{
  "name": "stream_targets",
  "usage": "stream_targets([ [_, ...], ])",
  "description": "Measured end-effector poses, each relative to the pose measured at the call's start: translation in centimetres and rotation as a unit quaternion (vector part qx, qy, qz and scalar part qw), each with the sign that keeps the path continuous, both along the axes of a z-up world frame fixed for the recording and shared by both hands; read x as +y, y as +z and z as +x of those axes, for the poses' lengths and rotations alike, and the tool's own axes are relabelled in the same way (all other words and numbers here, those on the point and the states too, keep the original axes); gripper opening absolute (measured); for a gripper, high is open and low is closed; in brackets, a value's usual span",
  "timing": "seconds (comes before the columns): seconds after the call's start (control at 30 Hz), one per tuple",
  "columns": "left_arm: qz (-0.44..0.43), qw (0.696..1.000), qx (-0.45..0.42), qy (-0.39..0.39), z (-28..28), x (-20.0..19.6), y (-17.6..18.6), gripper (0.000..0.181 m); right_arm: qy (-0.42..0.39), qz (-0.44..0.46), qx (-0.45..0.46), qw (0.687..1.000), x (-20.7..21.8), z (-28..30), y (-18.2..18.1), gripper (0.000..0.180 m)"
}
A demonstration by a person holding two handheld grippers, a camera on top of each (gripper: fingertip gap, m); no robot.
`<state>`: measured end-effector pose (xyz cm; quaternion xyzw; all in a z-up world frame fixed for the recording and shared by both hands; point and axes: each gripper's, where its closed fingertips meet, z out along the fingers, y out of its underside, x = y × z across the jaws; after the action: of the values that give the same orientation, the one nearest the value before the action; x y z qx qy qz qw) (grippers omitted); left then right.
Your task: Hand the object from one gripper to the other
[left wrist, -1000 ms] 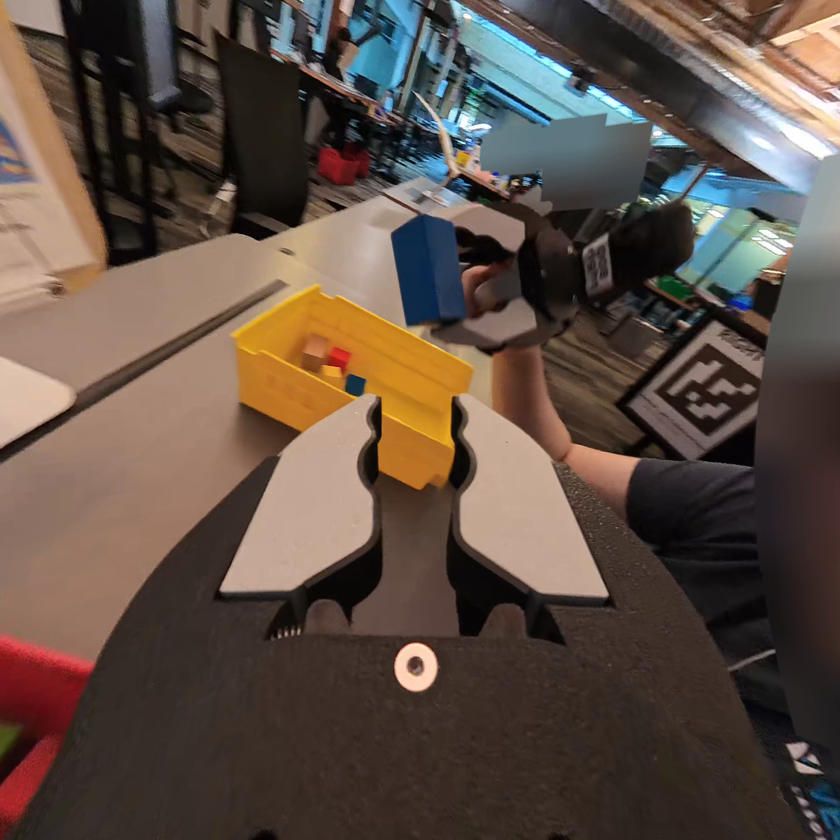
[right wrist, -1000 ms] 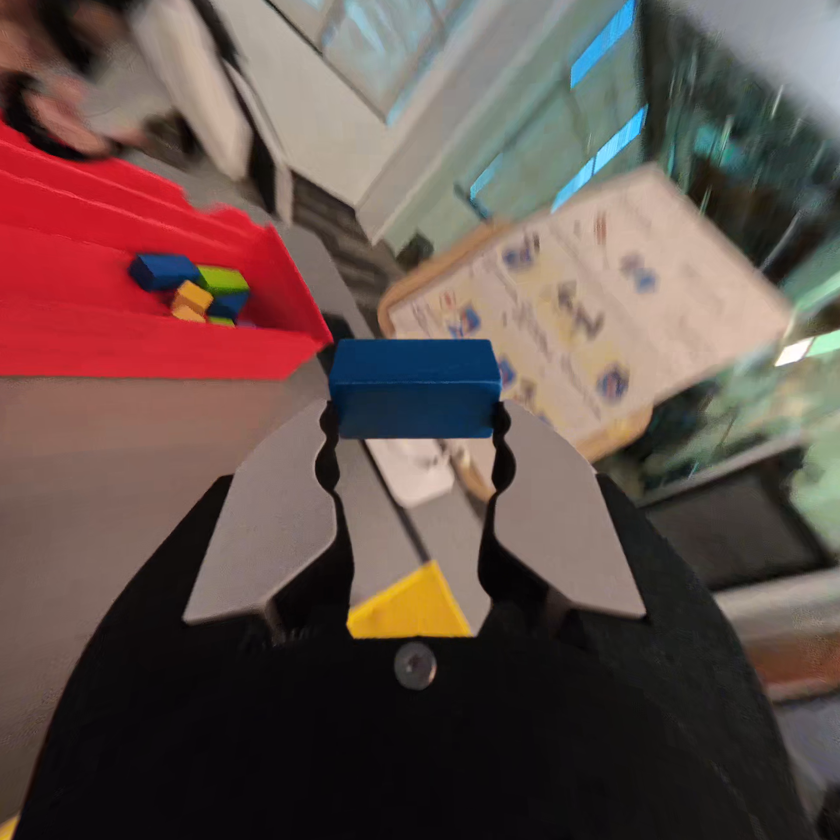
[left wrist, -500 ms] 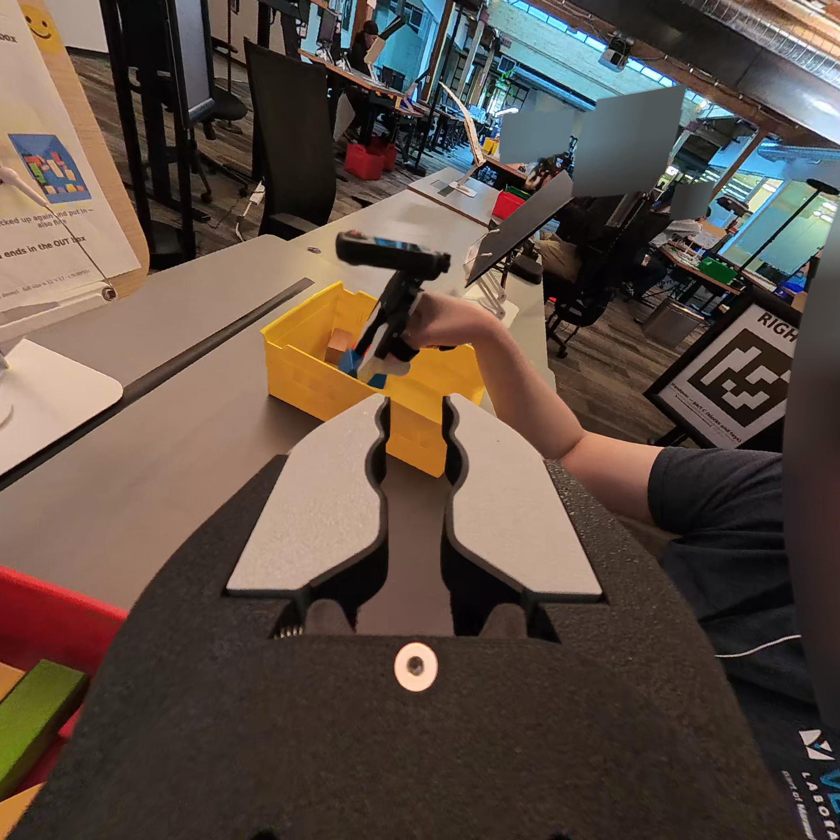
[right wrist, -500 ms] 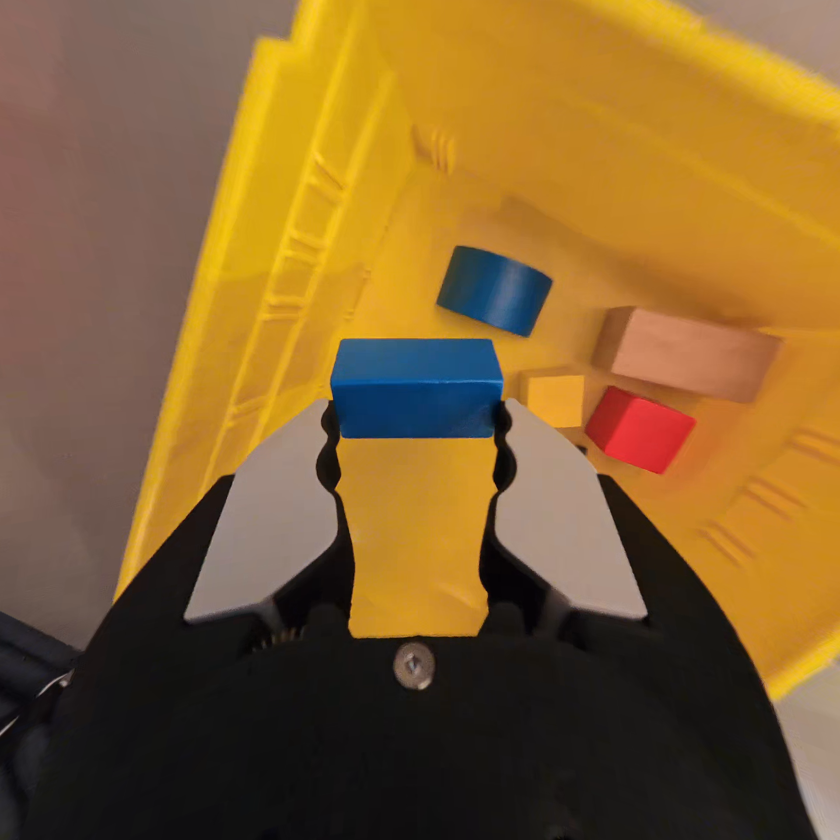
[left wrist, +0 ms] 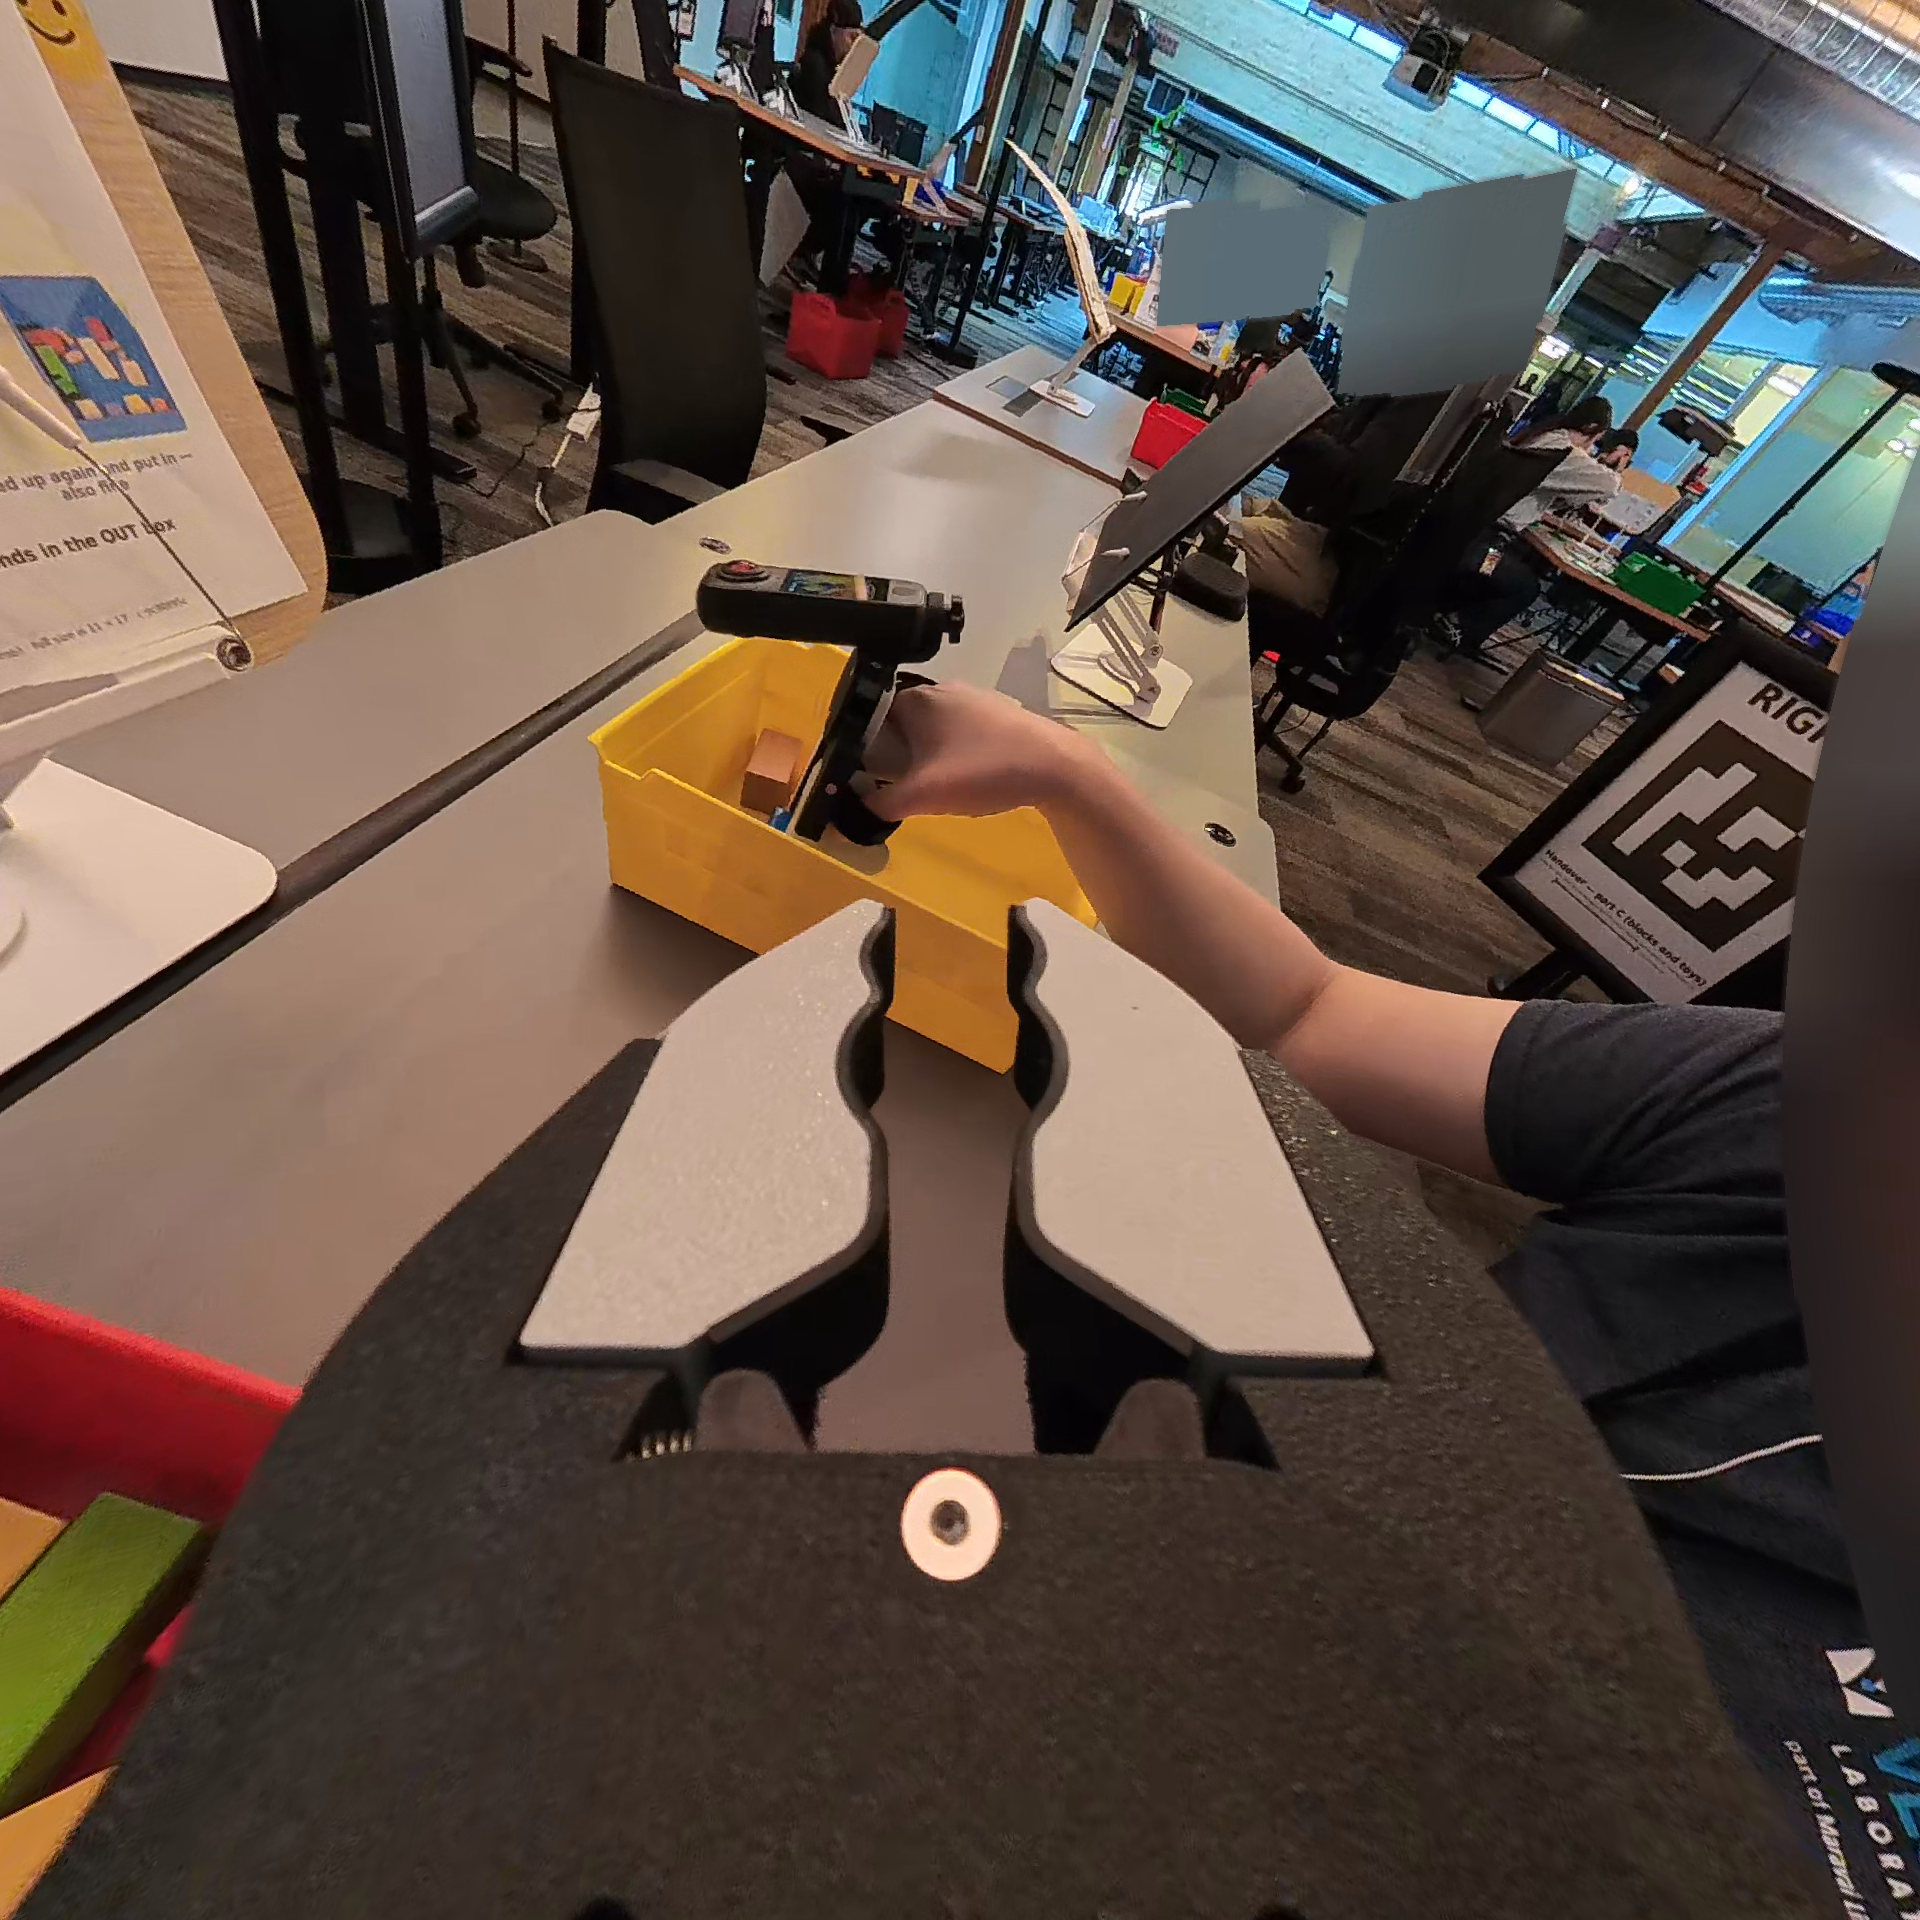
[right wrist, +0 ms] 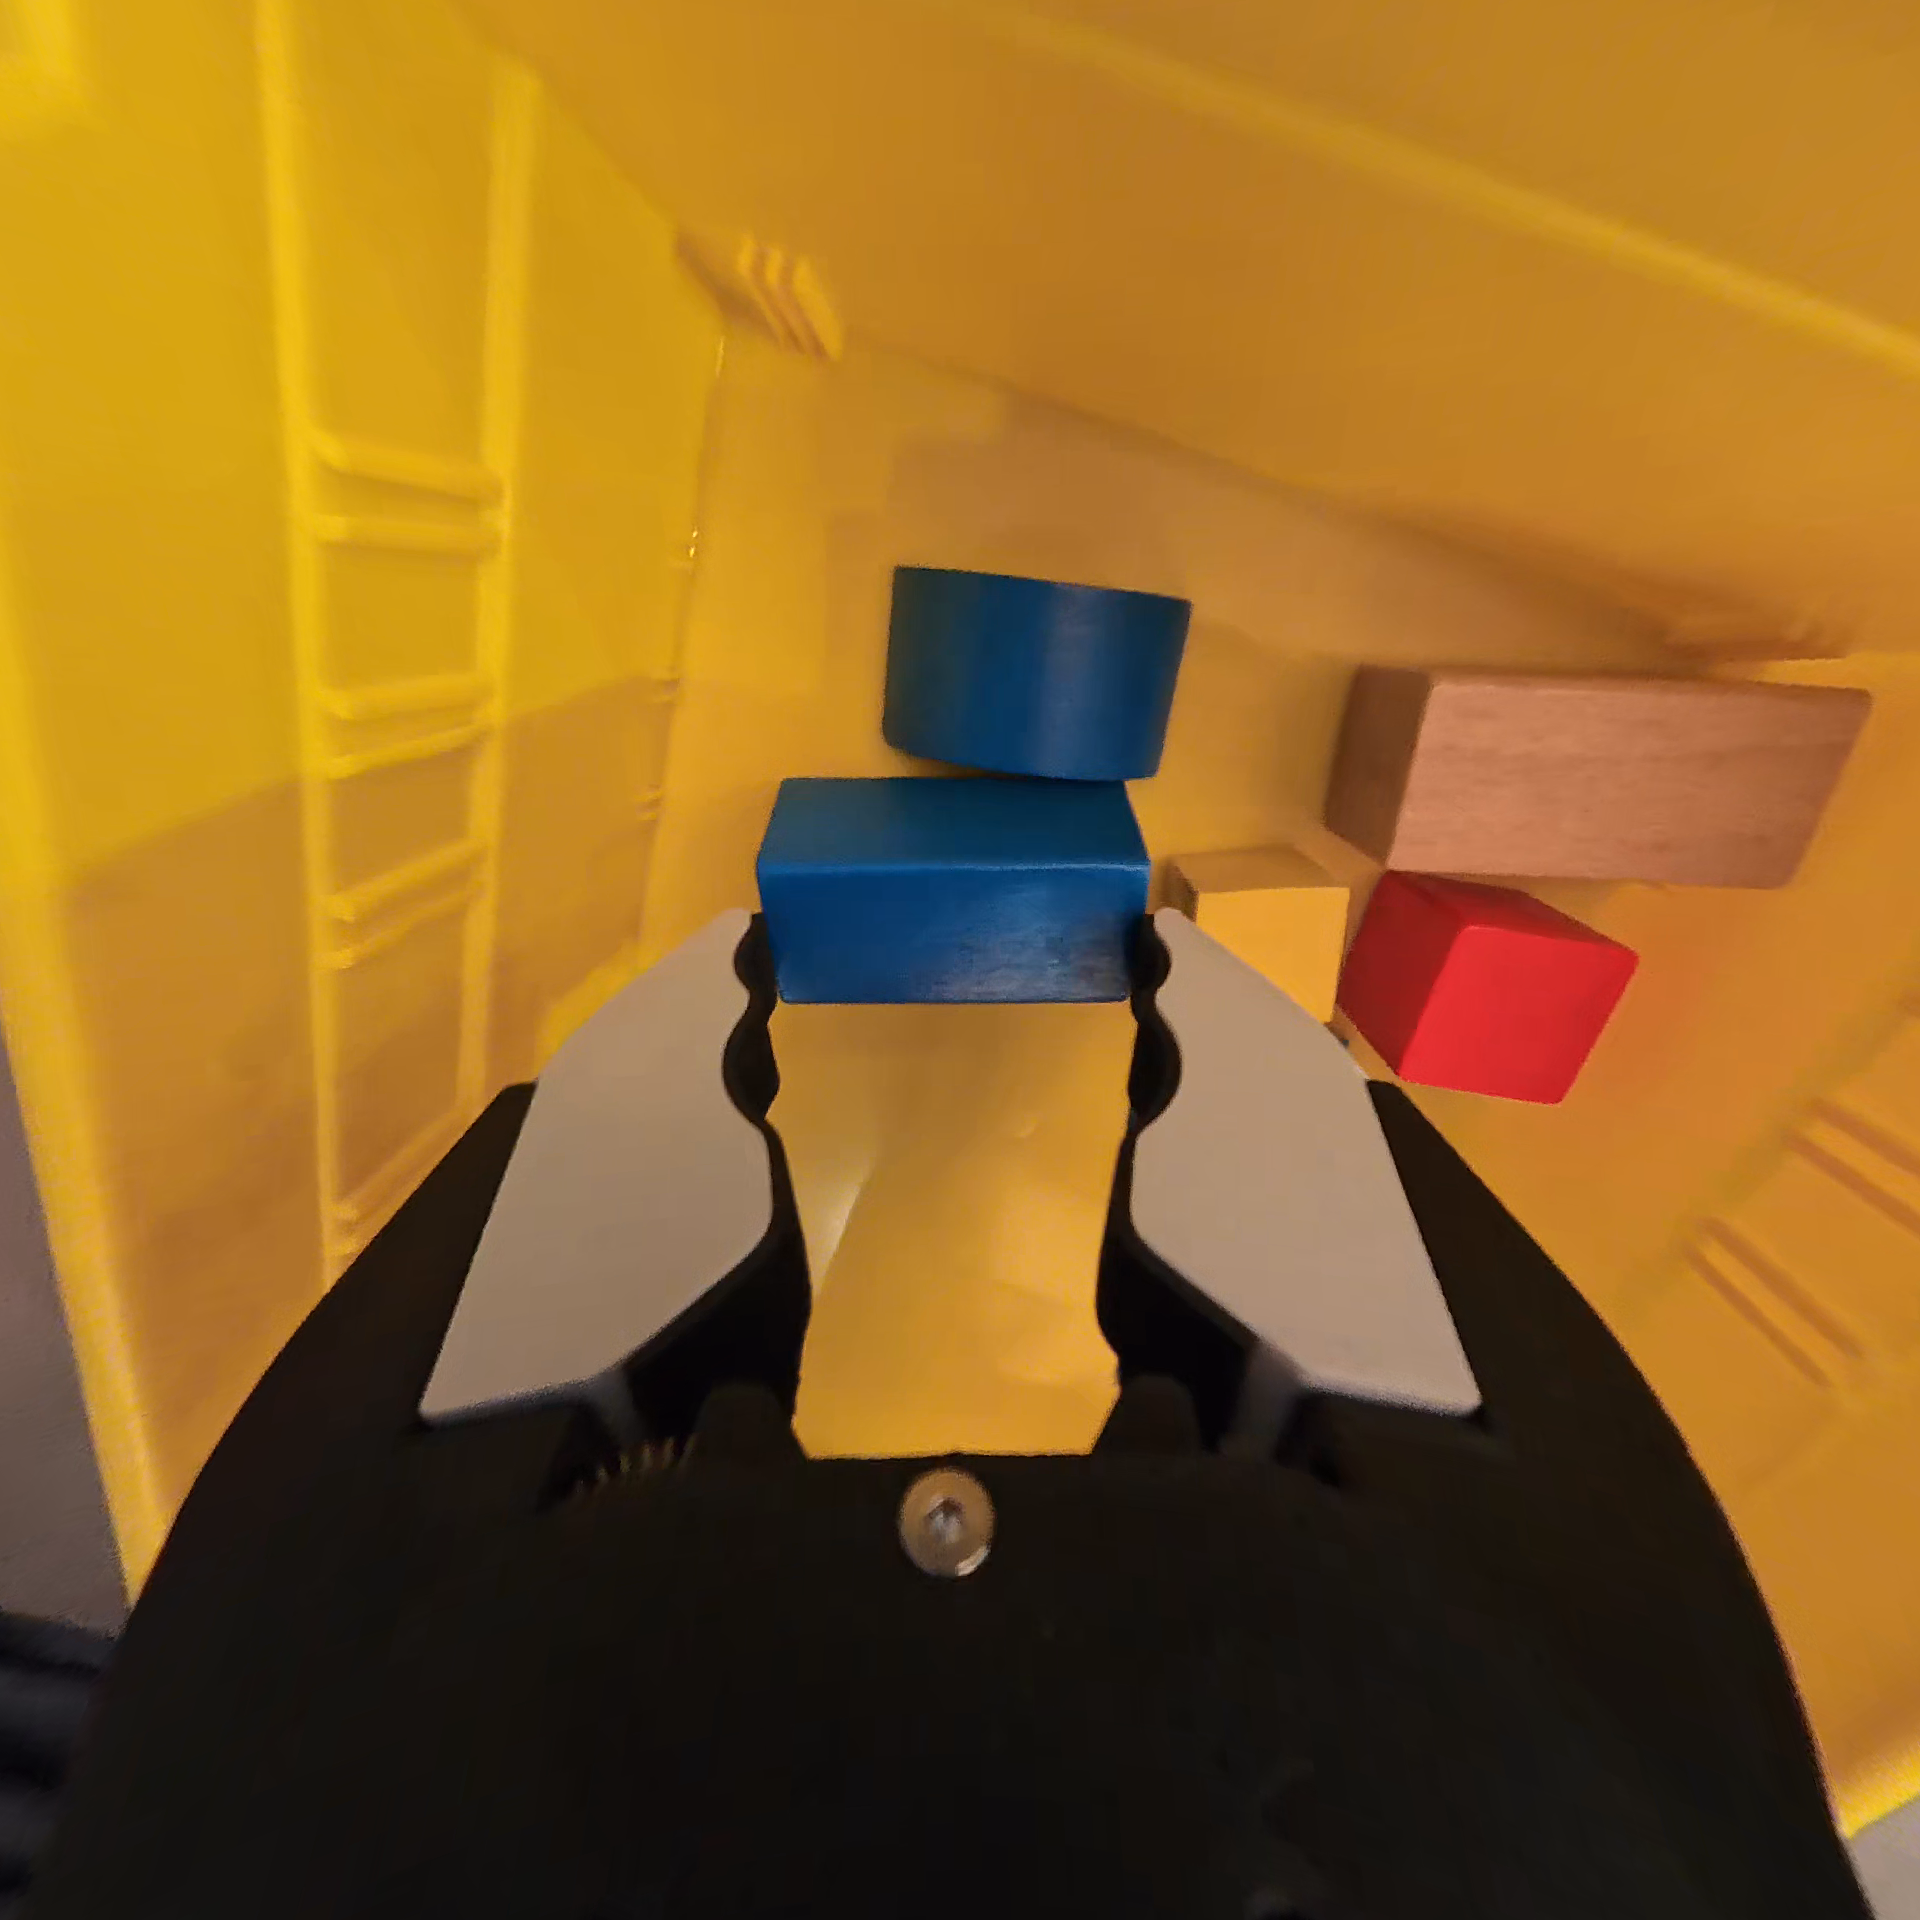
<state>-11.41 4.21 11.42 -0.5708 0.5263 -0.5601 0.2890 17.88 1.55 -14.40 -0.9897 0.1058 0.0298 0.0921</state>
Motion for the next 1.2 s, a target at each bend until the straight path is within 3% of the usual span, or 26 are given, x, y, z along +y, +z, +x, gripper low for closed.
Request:
stream_targets([
  [0.43,0.008,1.0,0.021,0.003,0.4,0.1,-0.8,0.019,0.003,0.027,0.002,1.0,1.1,0.3,0.1,0.067],
  [0.53,0.027,0.998,0.033,0.036,-0.4,1.6,-1.0,0.021,0.015,0.05,0.003,0.999,1.2,0.2,1.5,0.067],
  [0.63,0.098,0.987,0.077,0.103,-2.1,4.5,-2.1,0.023,0.029,0.071,-0.005,0.997,0.9,0.1,3.3,0.068],
  [0.73,0.163,0.96,0.154,0.169,-4.7,7.6,-4.2,0.033,0.044,0.095,-0.016,0.994,0.6,0.1,5.4,0.068],
  [0.83,0.197,0.909,0.259,0.26,-8.5,12.2,-7.4,0.033,0.051,0.127,-0.012,0.99,0.3,-0.2,7.4,0.068],
  [0.97,0.143,0.859,0.382,0.309,-12.6,15.6,-12.4,0.03,0.051,0.158,-0.009,0.986,-0.2,0.0,9.2,0.068],
  [1.07,0.099,0.808,0.45,0.368,-14.9,17.6,-15.1,0.012,0.047,0.167,-0.01,0.985,-0.5,0.4,9.7,0.068],
  [1.13,0.08,0.773,0.483,0.403,-16.0,18.6,-16.5,0.019,0.053,0.163,-0.011,0.985,-0.7,0.4,9.7,0.068],
  [1.2,0.048,0.763,0.507,0.397,-16.1,18.5,-18.1,0.025,0.057,0.157,-0.01,0.986,-0.7,0.3,9.5,0.068],
])
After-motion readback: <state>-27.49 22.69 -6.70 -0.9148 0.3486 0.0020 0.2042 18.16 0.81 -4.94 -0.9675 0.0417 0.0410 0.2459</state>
